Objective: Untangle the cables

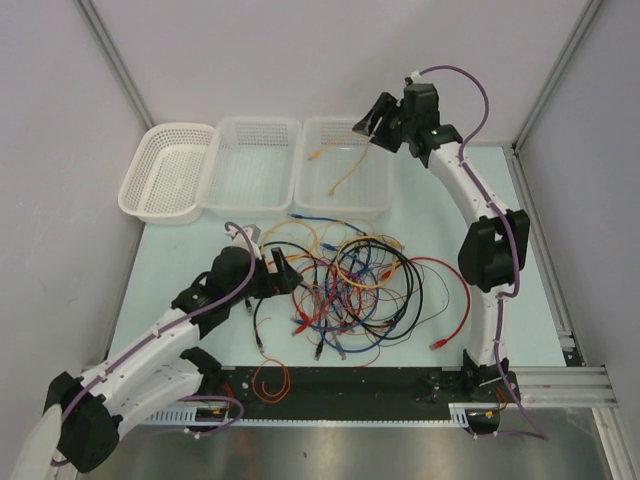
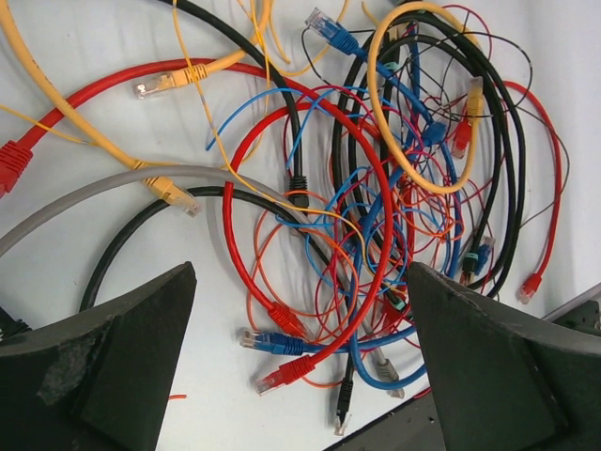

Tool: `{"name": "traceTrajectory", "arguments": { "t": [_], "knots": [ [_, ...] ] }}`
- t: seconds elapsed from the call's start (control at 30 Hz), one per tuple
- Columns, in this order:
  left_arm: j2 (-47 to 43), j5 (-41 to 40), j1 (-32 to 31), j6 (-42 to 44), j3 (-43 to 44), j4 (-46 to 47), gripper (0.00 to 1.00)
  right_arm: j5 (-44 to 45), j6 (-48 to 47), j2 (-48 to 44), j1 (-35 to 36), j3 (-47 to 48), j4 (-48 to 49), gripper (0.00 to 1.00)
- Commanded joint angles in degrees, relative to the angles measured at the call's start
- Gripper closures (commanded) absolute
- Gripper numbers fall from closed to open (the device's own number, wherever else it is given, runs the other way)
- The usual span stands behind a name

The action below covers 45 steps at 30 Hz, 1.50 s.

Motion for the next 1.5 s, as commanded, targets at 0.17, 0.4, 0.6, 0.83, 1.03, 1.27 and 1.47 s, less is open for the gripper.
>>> {"name": "traceTrajectory", "arguments": {
  "t": [0.17,0.4,0.6,0.83,1.03,1.27,1.47],
  "knots": [
    [0.8,-0.9,-0.1,1.5,3.4,2.4,0.00,19.4,-9.6,-11.8,5.3,-3.1,-6.7,0.17],
    [8.5,4.8,-1.5,1.4,7.7,9.3,0.01,22.6,-12.3,-35.6,12.4,-33.8,2.7,0.21],
    [23.5,3.5,-4.3,0.1,16.5,9.0,0.13,27.4,-9.9,-47.9,18.9,-47.7,-2.4,0.28],
    [26.2,-5.0,-1.4,1.2,23.1,2.2,0.11,34.6,-7.9,-56.5,27.3,-59.3,-4.8,0.28],
    [33.9,-5.3,9.0,0.2,28.3,-6.9,0.13,35.9,-6.7,-59.9,27.9,-65.5,-3.0,0.27],
    [38.3,-9.3,15.0,-1.2,27.2,-10.2,0.16,35.5,-8.1,-59.6,28.0,-65.9,-3.1,0.27],
    [43.4,-10.5,16.3,-1.1,27.7,-12.0,0.25,35.6,-8.9,-59.4,27.2,-66.6,-2.7,0.27]
  ]
}}
